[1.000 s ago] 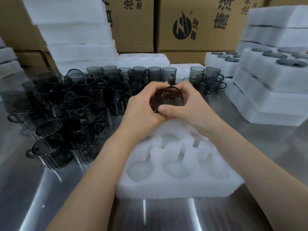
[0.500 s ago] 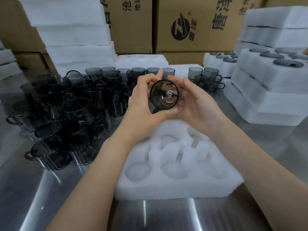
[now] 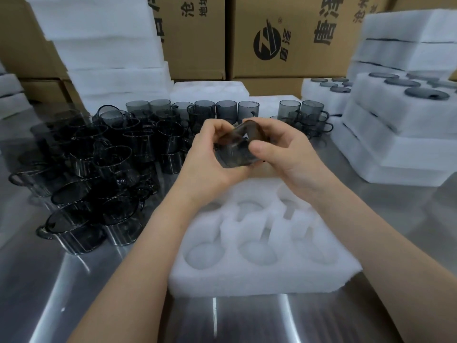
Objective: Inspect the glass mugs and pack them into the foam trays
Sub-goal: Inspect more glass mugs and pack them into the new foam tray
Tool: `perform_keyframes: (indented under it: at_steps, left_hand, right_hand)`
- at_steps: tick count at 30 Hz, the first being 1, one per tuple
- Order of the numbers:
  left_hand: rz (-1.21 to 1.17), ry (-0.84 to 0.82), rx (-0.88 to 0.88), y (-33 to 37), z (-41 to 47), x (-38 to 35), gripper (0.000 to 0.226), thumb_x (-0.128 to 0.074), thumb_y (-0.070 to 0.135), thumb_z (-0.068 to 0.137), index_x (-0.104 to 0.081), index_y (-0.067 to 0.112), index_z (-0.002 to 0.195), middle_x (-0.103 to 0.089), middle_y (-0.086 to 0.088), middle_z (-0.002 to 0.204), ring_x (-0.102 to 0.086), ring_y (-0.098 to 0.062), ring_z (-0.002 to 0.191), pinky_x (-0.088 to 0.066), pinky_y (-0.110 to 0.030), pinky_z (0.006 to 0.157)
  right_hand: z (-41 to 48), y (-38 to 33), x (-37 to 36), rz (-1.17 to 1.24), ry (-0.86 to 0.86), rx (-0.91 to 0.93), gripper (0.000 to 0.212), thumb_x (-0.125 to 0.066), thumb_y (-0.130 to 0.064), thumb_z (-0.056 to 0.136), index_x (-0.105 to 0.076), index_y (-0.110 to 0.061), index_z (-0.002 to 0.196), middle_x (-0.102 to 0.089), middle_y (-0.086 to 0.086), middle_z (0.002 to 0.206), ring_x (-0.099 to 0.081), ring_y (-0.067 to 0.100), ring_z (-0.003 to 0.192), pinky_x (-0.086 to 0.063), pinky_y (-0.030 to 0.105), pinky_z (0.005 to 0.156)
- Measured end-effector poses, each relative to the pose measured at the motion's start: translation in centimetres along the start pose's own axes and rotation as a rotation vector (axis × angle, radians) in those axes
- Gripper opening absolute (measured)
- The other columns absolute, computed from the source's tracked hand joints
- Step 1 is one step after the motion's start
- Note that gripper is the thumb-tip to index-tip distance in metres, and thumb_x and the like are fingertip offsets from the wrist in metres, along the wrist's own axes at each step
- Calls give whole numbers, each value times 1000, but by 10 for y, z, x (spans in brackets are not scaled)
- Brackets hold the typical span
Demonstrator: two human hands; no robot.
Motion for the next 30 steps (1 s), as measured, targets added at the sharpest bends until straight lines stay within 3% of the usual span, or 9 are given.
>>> perform_keyframes:
  at_steps: [3,6,10,12,16,19,21,25,30]
  left_hand:
    - [161,-38,14,-2,-1,-2,62,-88,16,65,-60,23,121,-60,15,103,-47,-14,114,-45,-24,94]
    - [247,-68,-29,-1,-1,-6,67,-87,15,63,-62,28,123,-52,26,96,-44,-10,110,-37,-5,86]
    - [264,-90,-15,-2,-1,-7,74,-90,20,61,-59,36,127,-43,19,97,-41,8,100,-28,6,80]
    - [242,-92,-19,-2,0,-7,77,-90,19,62,-57,36,129,-47,22,100,-43,4,103,-29,4,85]
    - [192,-34,-35,0,1,-1,75,-91,19,62,-59,31,128,-57,28,106,-49,-12,114,-40,-22,98]
    - [126,9,-5,-2,2,3,72,-88,26,59,-61,26,125,-66,10,112,-56,-20,113,-45,-38,100]
    - [104,15,4,-2,2,3,66,-84,29,60,-62,26,121,-68,10,109,-58,-23,108,-47,-41,97]
    - [186,-33,12,-8,3,0,63,-90,20,64,-63,25,121,-67,10,105,-54,-21,106,-46,-34,93]
    - [267,-96,15,-11,2,-5,72,-90,26,63,-58,35,127,-59,6,104,-45,-7,104,-34,-6,83]
  right_hand:
    - [-3,-3,-1,-203,45,21,41,-85,-32,56,-67,-29,93,-70,-7,92,-68,15,89,-58,38,77]
    - [-2,-4,0,-328,136,50,37,-85,-42,54,-59,-29,76,-67,-6,81,-64,15,80,-55,40,76]
    - [-1,-7,4,-280,222,78,24,-78,-31,74,-57,-25,64,-62,-9,65,-55,7,64,-46,21,61]
    - [-1,-6,9,-215,259,33,26,-71,-27,84,-60,-26,61,-60,-7,63,-53,8,62,-43,24,61]
    - [1,3,8,53,131,-119,18,-59,-24,89,-74,-15,95,-69,8,96,-56,24,92,-37,44,83]
    - [0,1,2,162,-60,-138,45,-53,-11,88,-55,0,131,-58,20,127,-44,29,112,-30,44,99]
    - [-1,1,0,153,-139,-141,51,-58,-2,87,-48,3,137,-52,22,133,-44,30,114,-34,45,104]
    - [-1,3,2,-39,-43,-134,41,-74,-7,70,-61,-12,108,-66,7,107,-63,20,94,-55,35,81]
    - [-1,-4,2,-279,134,1,22,-80,-19,74,-58,-19,79,-65,-6,77,-60,6,67,-49,20,58]
Point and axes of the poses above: each hand's wrist, its own z-axis towards the middle knuckle, its own x-axis out of the back of the hand, y = z × x, the point moved 6 cm from there along z, towards the middle knuckle
